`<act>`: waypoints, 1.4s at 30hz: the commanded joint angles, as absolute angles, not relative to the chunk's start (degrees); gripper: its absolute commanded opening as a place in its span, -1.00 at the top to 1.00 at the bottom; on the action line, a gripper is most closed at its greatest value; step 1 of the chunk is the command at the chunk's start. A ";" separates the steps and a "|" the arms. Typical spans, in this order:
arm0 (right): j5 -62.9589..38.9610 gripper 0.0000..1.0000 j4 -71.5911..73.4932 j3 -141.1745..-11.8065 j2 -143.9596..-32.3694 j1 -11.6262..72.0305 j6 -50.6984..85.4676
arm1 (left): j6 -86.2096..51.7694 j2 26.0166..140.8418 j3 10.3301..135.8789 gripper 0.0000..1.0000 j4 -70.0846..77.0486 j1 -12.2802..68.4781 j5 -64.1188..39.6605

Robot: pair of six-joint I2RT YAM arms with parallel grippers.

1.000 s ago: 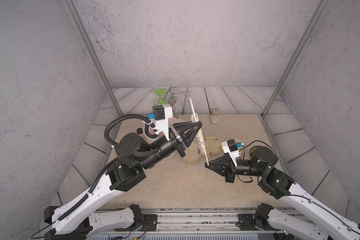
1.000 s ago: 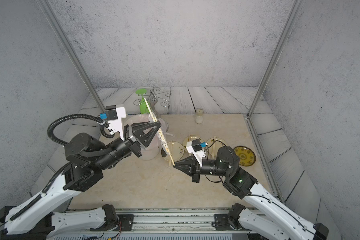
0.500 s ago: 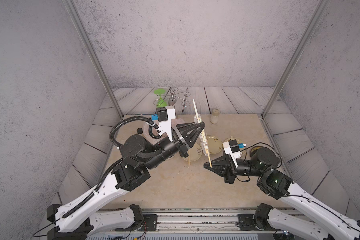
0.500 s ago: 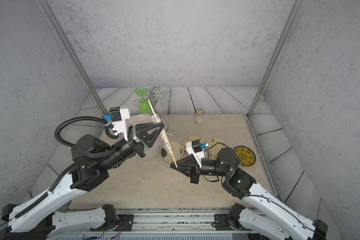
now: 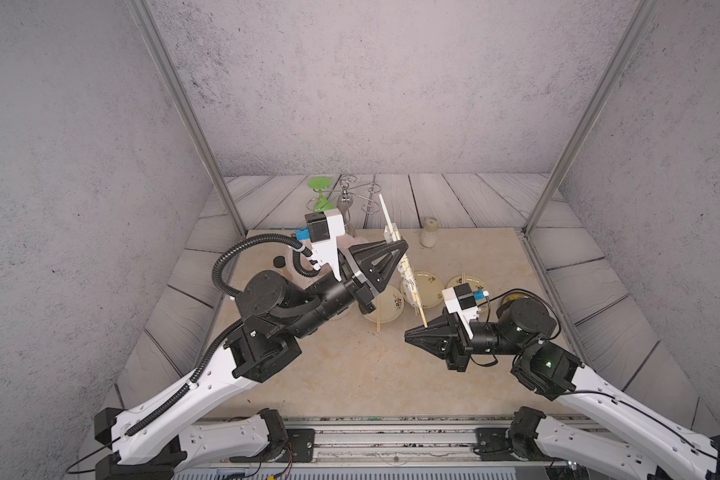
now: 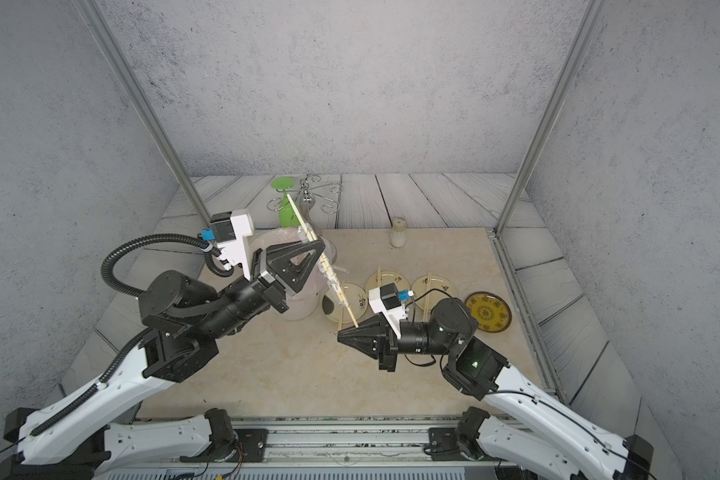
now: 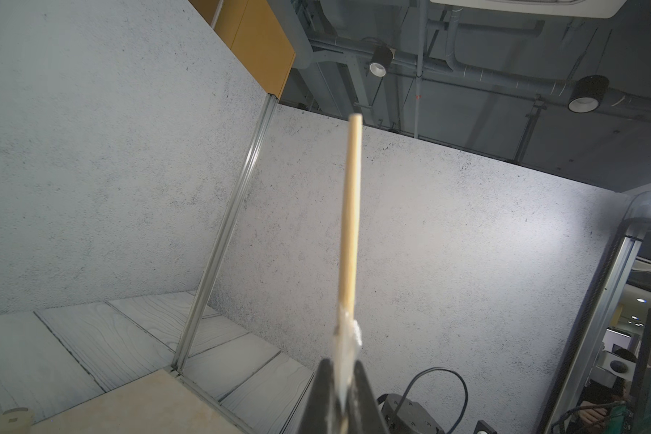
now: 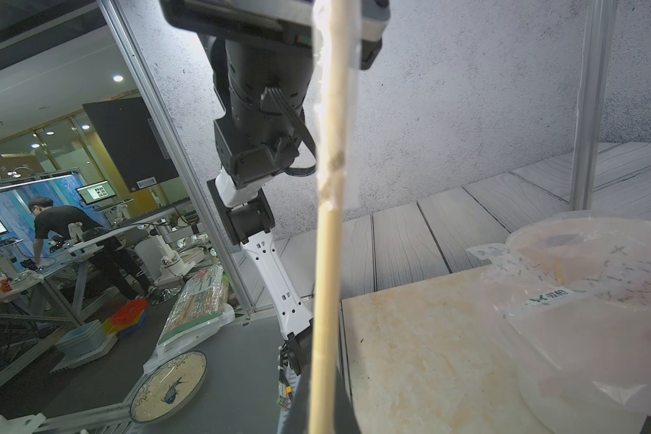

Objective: Remove the packaging of disposable chopsticks
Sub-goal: Remove the packet bag from the disposable chopsticks.

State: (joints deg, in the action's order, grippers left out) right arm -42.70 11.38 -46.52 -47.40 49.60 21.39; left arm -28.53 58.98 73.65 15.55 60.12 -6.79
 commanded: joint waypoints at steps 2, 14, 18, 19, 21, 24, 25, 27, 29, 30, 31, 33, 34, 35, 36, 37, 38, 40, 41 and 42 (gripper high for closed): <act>-42.32 0.79 12.95 -47.45 -46.54 49.92 21.64 | -29.92 59.98 73.28 1.00 17.75 59.81 -8.10; -39.18 1.00 13.98 -46.02 -44.29 49.92 22.58 | -29.61 59.53 73.17 1.00 16.85 59.85 -8.73; -40.36 0.97 12.50 -47.49 -44.97 49.94 22.15 | -30.31 59.85 72.82 1.00 17.74 59.86 -9.67; -40.66 0.62 11.42 -47.81 -45.34 49.92 21.77 | -30.33 59.66 72.77 1.00 18.17 59.91 -9.54; -41.53 0.21 9.44 -48.21 -46.11 49.92 20.92 | -29.36 59.26 73.31 1.00 18.07 59.86 -8.60; -41.65 0.32 10.46 -46.85 -45.73 49.94 21.68 | -27.39 58.53 74.59 1.00 16.78 59.92 -8.08; -41.28 0.40 10.99 -46.36 -45.46 49.97 21.87 | -26.93 58.38 74.86 1.00 16.47 59.85 -8.10; -40.96 0.52 10.83 -46.12 -45.26 49.93 21.71 | -26.63 58.13 75.00 1.00 16.35 59.87 -8.11; -41.12 0.65 10.69 -46.23 -45.37 49.93 21.60 | -26.75 58.09 74.81 1.00 16.51 59.86 -8.10; -41.05 0.71 10.84 -46.23 -45.37 49.92 21.66 | -27.12 58.18 74.54 1.00 16.74 59.92 -8.09; -41.13 0.72 10.93 -46.32 -45.29 49.93 21.64 | -27.19 58.18 74.39 1.00 17.04 59.86 -8.36; -40.96 0.76 10.88 -46.27 -45.27 49.99 21.50 | -27.35 58.31 74.36 1.00 17.12 59.86 -8.44; -40.97 0.82 10.77 -46.38 -45.35 49.92 21.38 | -27.34 58.27 74.26 1.00 17.14 59.85 -8.44; -41.00 0.89 10.56 -46.38 -45.40 49.99 21.28 | -27.41 58.32 74.19 1.00 17.19 59.90 -8.44; -40.96 0.97 10.68 -46.30 -45.34 49.93 21.19 | -27.50 58.38 74.18 1.00 17.23 59.92 -8.35; -40.90 1.00 10.79 -46.23 -45.20 49.92 21.35 | -27.43 58.32 74.09 1.00 17.19 59.85 -8.29; -40.87 1.00 10.81 -46.23 -45.09 49.97 21.32 | -27.34 58.28 74.09 1.00 17.16 59.89 -8.19; -40.62 1.00 10.87 -46.01 -44.86 49.92 21.16 | -27.16 58.15 73.93 1.00 17.16 59.88 -7.91; -40.57 1.00 10.79 -45.89 -44.74 49.92 21.03 | -27.13 58.03 73.77 1.00 17.14 59.86 -7.74; -40.32 1.00 10.81 -45.73 -44.62 49.90 20.86 | -27.04 57.92 73.83 1.00 17.26 59.90 -7.64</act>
